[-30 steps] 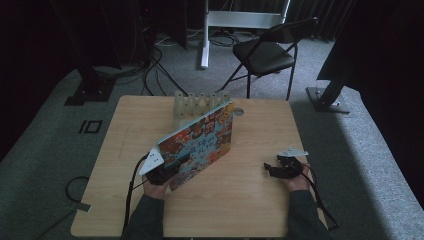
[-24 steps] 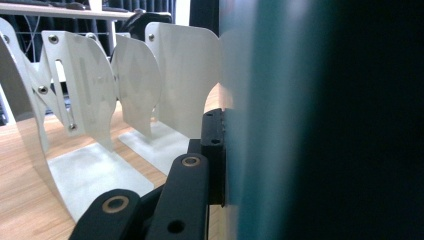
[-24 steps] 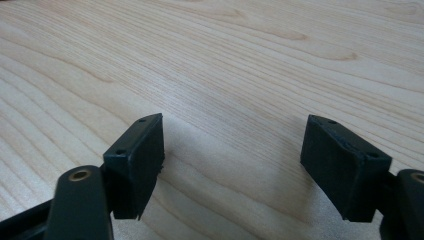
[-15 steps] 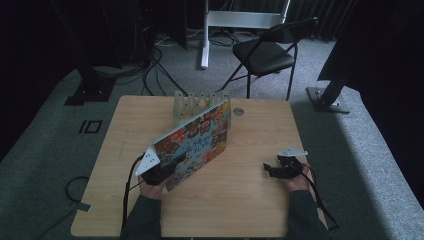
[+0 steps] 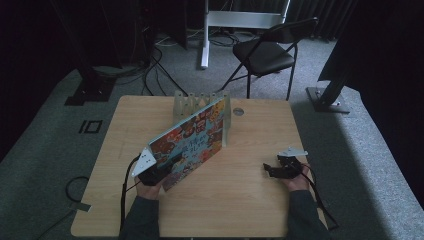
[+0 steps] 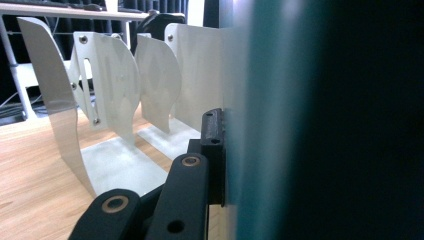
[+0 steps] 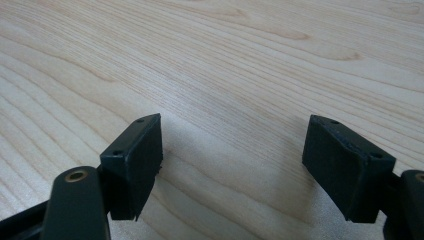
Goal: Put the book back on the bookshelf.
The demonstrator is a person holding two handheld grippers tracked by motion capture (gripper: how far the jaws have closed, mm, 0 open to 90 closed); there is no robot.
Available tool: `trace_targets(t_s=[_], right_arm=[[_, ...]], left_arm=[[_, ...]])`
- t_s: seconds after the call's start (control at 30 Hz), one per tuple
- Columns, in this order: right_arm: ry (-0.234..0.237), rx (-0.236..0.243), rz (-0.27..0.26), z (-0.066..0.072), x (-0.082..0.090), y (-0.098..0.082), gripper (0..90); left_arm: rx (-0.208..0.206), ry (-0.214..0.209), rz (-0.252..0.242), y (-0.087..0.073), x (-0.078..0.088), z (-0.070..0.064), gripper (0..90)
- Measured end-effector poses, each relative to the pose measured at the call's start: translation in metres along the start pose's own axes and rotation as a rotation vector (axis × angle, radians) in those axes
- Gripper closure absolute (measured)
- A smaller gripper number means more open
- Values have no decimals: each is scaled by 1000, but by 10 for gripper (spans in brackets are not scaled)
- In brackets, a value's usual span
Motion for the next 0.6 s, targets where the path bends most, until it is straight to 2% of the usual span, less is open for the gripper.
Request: trace_targets(t_s=[0.6], right_arm=[[-1, 1, -1, 0, 0, 0, 238]], left_arm=[[16, 25, -4, -2, 6, 5, 806]])
Point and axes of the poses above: each handheld gripper's, and its own axes: x roughly backward along the jaws, y roughly out of its top, z roughly to its left, the point moved 5 cm from there along -x, roughly forward along the jaws, and after that the axes turned 1 degree about y, right-handed, at the moved point
